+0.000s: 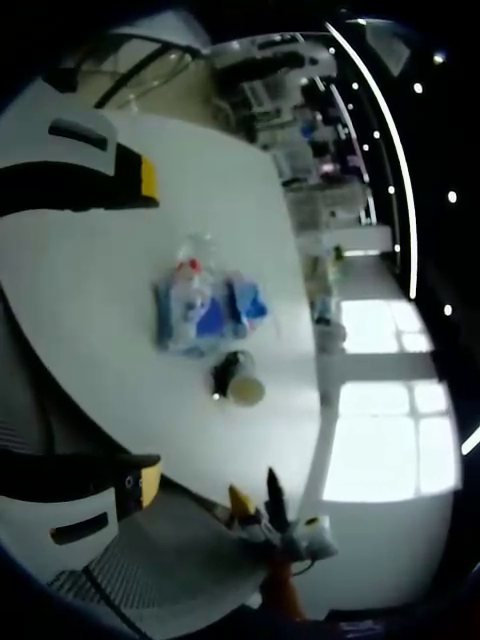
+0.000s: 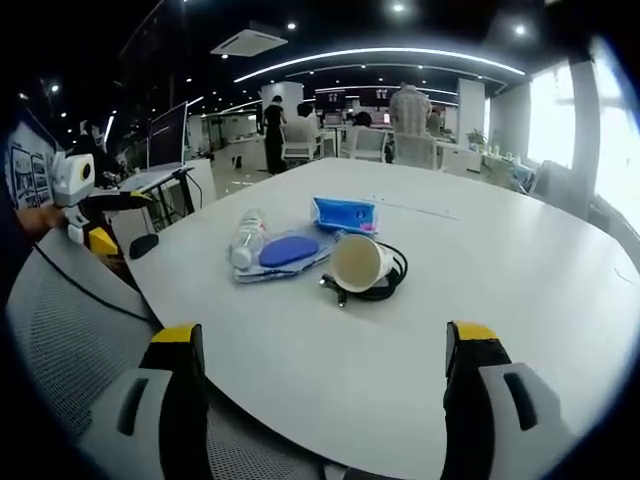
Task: Arrange the tabletop items into an orderly group along one side of the table until the central work area is clear of visible clutter.
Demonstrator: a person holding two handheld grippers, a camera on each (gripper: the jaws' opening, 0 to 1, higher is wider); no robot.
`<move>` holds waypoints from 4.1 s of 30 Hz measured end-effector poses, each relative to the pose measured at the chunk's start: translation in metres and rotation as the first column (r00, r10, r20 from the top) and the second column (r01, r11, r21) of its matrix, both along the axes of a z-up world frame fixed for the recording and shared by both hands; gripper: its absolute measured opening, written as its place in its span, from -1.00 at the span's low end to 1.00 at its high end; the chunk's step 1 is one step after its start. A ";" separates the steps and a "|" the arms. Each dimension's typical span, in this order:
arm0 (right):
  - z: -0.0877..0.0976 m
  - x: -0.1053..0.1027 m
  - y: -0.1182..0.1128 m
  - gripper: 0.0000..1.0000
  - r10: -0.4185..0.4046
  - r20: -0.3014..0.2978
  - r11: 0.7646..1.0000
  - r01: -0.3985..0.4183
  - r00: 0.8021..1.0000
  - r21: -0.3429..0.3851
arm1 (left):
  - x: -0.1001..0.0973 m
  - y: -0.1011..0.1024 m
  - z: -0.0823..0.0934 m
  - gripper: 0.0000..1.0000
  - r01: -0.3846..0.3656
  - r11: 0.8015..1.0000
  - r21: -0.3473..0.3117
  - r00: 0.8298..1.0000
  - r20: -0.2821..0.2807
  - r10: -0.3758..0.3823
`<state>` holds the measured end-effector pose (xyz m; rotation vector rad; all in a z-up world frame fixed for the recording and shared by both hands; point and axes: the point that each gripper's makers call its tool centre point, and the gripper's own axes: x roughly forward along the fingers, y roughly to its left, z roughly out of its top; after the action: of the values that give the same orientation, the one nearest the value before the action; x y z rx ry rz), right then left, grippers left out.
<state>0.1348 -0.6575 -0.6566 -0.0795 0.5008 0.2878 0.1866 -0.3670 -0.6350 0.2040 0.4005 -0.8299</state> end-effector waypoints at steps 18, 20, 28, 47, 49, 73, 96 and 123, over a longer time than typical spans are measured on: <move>-0.001 -0.001 0.001 0.92 0.003 -0.010 1.000 -0.003 1.000 -0.001 | 0.002 0.002 0.000 0.99 -0.010 1.000 0.000 1.000 0.007 0.010; -0.001 -0.001 0.000 0.94 0.000 -0.009 1.000 0.000 1.000 0.000 | 0.003 0.003 0.000 0.99 -0.016 1.000 0.000 1.000 0.009 0.016; 0.001 -0.001 0.001 0.95 0.007 0.001 1.000 -0.007 1.000 -0.003 | 0.004 0.004 -0.001 0.99 -0.005 1.000 0.012 1.000 0.016 0.004; 0.003 0.000 0.001 0.95 0.006 0.013 1.000 -0.006 1.000 -0.001 | 0.036 -0.004 0.009 0.99 0.084 0.987 0.136 0.994 0.055 -0.092; 0.006 0.002 0.000 0.96 0.004 0.034 1.000 -0.004 0.999 -0.010 | 0.038 -0.007 0.009 0.99 0.103 0.983 0.152 0.992 0.054 -0.112; 0.002 0.002 0.000 0.95 0.006 0.015 1.000 -0.005 1.000 -0.021 | 0.072 -0.030 -0.012 0.93 0.364 0.860 0.359 0.920 0.004 -0.392; 0.006 0.003 -0.001 0.93 0.001 0.030 1.000 -0.001 1.000 -0.025 | 0.119 -0.043 -0.029 0.68 0.484 0.672 0.560 0.820 -0.023 -0.572; 0.000 0.001 0.000 0.85 0.010 -0.002 0.999 -0.010 1.000 -0.030 | 0.152 -0.066 -0.069 0.31 0.610 0.325 0.723 0.628 -0.189 -0.755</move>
<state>0.1362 -0.6577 -0.6566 -0.1114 0.5066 0.2899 0.3384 -0.4332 -0.7038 1.3200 0.4608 -1.4632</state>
